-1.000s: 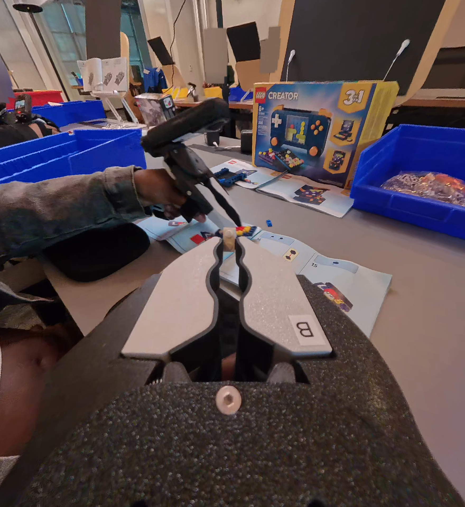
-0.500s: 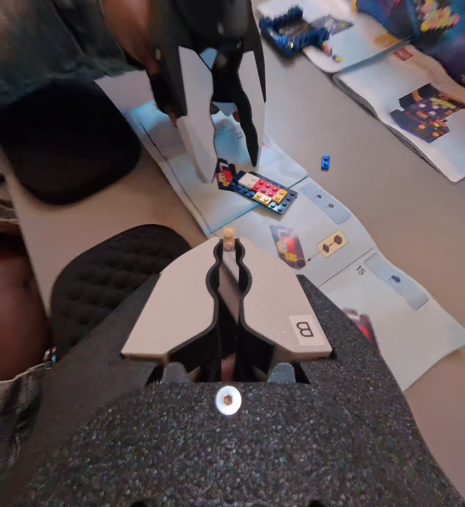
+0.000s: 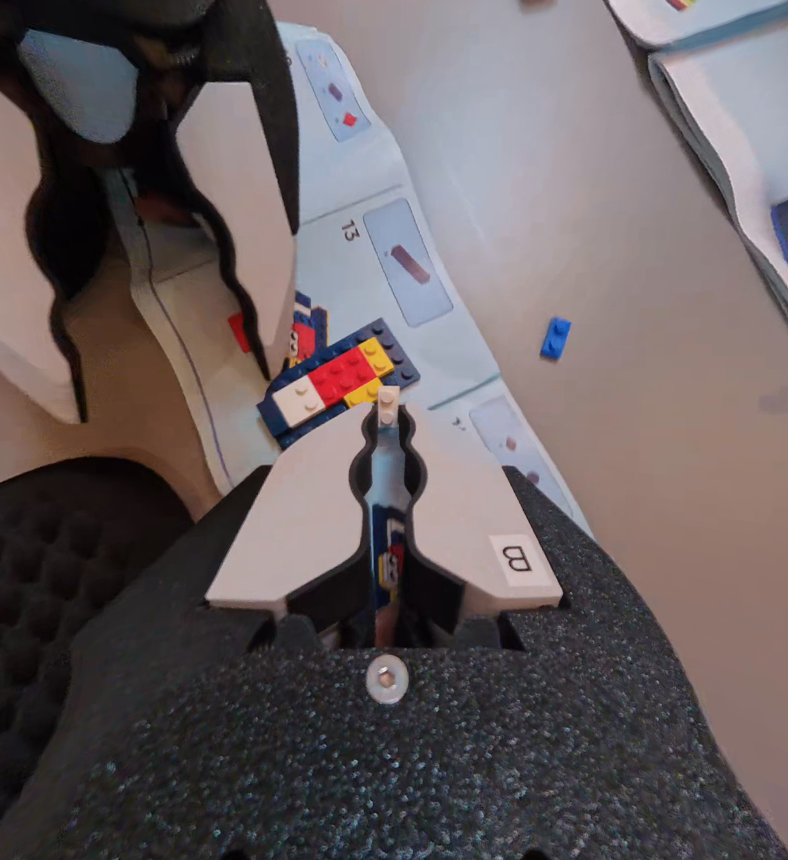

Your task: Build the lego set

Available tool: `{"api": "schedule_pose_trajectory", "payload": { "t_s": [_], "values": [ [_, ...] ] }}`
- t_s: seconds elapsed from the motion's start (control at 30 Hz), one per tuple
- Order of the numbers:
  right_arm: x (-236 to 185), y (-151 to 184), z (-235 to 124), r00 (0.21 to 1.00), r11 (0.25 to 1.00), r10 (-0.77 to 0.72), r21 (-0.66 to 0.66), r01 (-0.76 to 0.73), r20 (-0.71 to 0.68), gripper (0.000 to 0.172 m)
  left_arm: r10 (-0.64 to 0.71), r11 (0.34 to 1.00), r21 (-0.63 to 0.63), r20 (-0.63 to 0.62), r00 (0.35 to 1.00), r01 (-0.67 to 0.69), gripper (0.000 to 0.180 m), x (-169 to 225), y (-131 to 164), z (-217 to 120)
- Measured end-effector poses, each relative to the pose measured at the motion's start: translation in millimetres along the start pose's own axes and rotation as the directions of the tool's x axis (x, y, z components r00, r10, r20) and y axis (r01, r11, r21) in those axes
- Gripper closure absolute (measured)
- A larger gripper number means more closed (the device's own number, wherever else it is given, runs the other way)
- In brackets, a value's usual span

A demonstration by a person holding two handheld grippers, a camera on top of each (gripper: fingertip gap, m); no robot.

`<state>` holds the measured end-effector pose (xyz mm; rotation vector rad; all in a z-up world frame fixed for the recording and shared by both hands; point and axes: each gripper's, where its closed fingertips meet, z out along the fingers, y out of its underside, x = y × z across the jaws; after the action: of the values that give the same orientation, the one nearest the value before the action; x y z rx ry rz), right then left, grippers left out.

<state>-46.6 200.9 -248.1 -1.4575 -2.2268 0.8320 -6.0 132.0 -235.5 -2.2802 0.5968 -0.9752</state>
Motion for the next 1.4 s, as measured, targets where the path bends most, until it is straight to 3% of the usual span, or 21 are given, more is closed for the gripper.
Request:
{"api": "schedule_pose_trajectory", "payload": {
  "t_s": [0.17, 0.3, 0.4, 0.5, 0.6, 0.7, 0.9, 1.23, 1.4],
  "values": [
    [5, -18, 15, 0.998, 1.000, -0.018, 0.020, 0.017, 0.053, 0.163, 0.021, 0.999, 0.039, 0.124, 0.992, -0.026, 0.124, -16, 1, -26],
    [2, -24, -2, 0.999, 0.997, 0.035, 0.061, -0.036, 0.025, 0.163, 0.102, 0.994, 0.010, 0.350, 0.931, -0.113, 0.121, -44, 3, -56],
    [-16, -24, -18, 0.997, 0.992, 0.069, 0.108, -0.071, 0.027, 0.164, 0.136, 0.964, 0.122, 0.532, 0.836, -0.234, 0.123, -60, -21, -87],
    [-44, -17, -24, 0.996, 0.991, 0.056, 0.113, -0.064, 0.070, 0.163, -0.023, 0.913, 0.297, 0.720, 0.694, -0.278, 0.133, -82, -36, -133],
    [-68, -10, -16, 0.992, 0.995, 0.039, 0.083, -0.049, 0.118, 0.163, -0.134, 0.841, 0.413, 0.784, 0.605, -0.349, 0.138, -88, -39, -167],
    [-77, -3, -4, 0.991, 0.999, 0.028, 0.025, -0.032, 0.129, 0.163, -0.174, 0.798, 0.480, 0.763, 0.622, -0.366, 0.139, -85, -41, -176],
    [-70, 3, 5, 0.992, 0.999, 0.051, -0.011, -0.050, 0.117, 0.163, -0.187, 0.796, 0.497, 0.746, 0.639, -0.347, 0.139, -92, -35, -173],
    [-38, 3, -9, 0.992, 0.993, 0.113, 0.030, -0.115, 0.062, 0.163, -0.045, 0.864, 0.364, 0.743, 0.667, -0.347, 0.140, -91, -30, -137],
    [-20, -15, -17, 0.973, 0.962, 0.229, 0.147, -0.229, 0.013, 0.163, 0.133, 0.879, 0.301, 0.589, 0.797, -0.369, 0.136, -63, -36, -96]
  ]
}}
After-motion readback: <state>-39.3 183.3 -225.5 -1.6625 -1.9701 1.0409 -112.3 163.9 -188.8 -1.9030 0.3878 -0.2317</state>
